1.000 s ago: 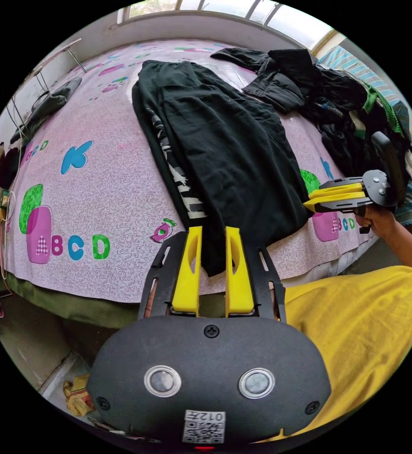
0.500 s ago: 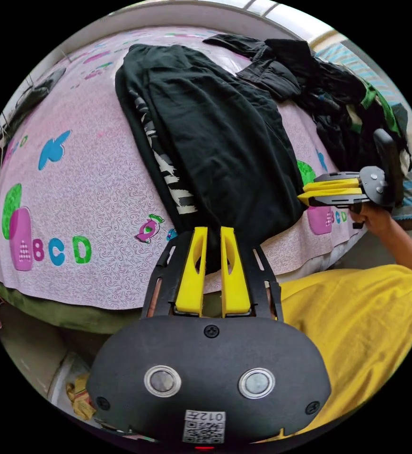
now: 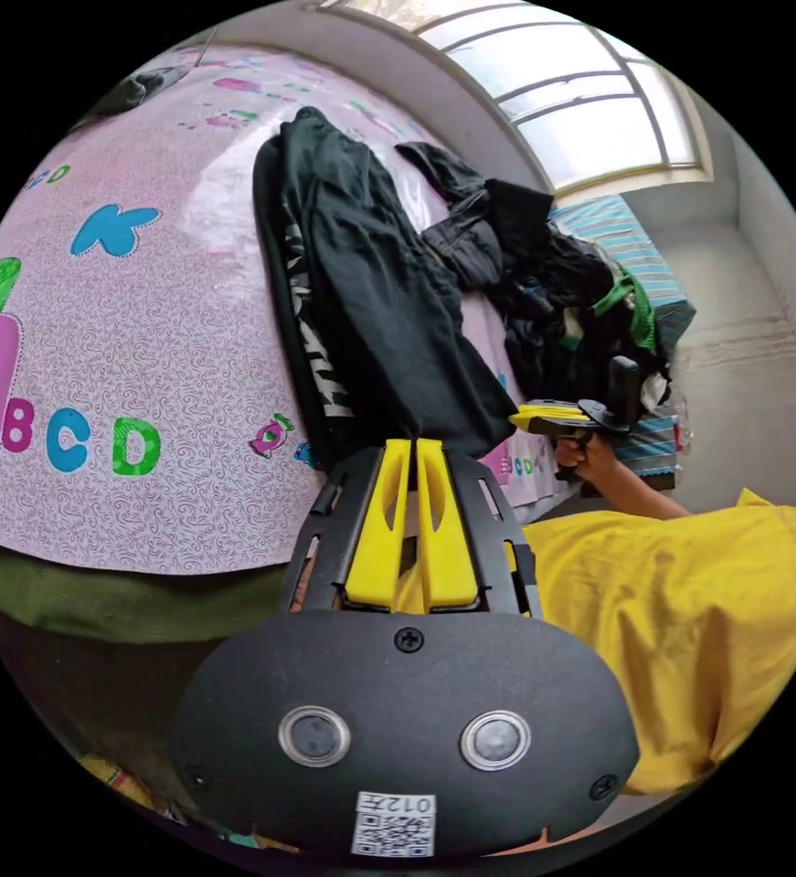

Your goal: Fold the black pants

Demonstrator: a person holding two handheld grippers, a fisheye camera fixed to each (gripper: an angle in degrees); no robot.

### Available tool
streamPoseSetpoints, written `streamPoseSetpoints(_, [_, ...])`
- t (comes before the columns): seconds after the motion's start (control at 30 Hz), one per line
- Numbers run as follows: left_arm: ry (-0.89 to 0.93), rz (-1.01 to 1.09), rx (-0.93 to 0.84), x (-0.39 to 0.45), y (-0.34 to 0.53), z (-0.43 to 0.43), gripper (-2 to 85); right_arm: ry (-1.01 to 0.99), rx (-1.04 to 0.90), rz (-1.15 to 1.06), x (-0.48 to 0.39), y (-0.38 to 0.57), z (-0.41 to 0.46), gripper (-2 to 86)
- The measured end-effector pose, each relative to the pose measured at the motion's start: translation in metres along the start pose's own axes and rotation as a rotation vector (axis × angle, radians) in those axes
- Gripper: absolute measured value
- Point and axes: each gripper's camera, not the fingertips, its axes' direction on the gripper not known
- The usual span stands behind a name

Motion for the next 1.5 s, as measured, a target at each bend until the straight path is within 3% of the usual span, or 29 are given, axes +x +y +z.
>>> streamPoseSetpoints(0.27, [-0.079, 0.132, -0.028, 0.013, 0.026, 0.003, -0.1, 0.135, -0.011, -0.114, -0.038, 0.022, 0.009, 0.6])
streamPoseSetpoints(0.43, [-0.155, 0.036, -0.096, 0.006, 0.033, 0.029, -0.1, 0.273, -0.120, -0.047, -0.045, 0.029, 0.045, 0.4])
streamPoseSetpoints(0.53, [-0.150, -0.010, -0.112, 0.006, 0.035, 0.035, 0.0, 0.246, -0.133, 0.048, -0.042, 0.026, 0.053, 0.2])
streamPoseSetpoints(0.73, [-0.134, -0.066, -0.142, 0.013, 0.053, 0.008, 0.1, 0.360, -0.282, 0.096, -0.055, 0.023, 0.037, 0.0])
streamPoseSetpoints(0.83, [-0.267, 0.052, -0.075, 0.044, 0.040, -0.015, 0.2, 0.406, -0.222, 0.048, -0.073, -0.001, 0.021, 0.0])
streamPoseSetpoints(0.97, [-0.336, 0.225, -0.116, 0.084, -0.017, 0.006, 0.3, 0.348, -0.146, -0.038, -0.097, -0.069, 0.041, -0.1])
streamPoseSetpoints(1.07, [-0.448, 0.316, -0.226, 0.111, -0.054, 0.047, 0.2, 0.364, -0.221, -0.048, -0.107, -0.105, 0.072, -0.1])
streamPoseSetpoints(1.17, [-0.555, 0.344, -0.348, 0.120, -0.064, 0.077, 0.1, 0.519, -0.376, -0.056, -0.105, -0.115, 0.100, -0.1])
streamPoseSetpoints(1.23, [-0.642, 0.349, -0.418, 0.118, -0.060, 0.087, 0.0, 0.494, -0.359, -0.071, -0.106, -0.116, 0.099, -0.1])
streamPoseSetpoints(1.5, [-0.708, 0.463, -0.368, 0.150, -0.049, 0.091, 0.0, 0.508, -0.387, -0.061, -0.123, -0.132, 0.110, 0.1])
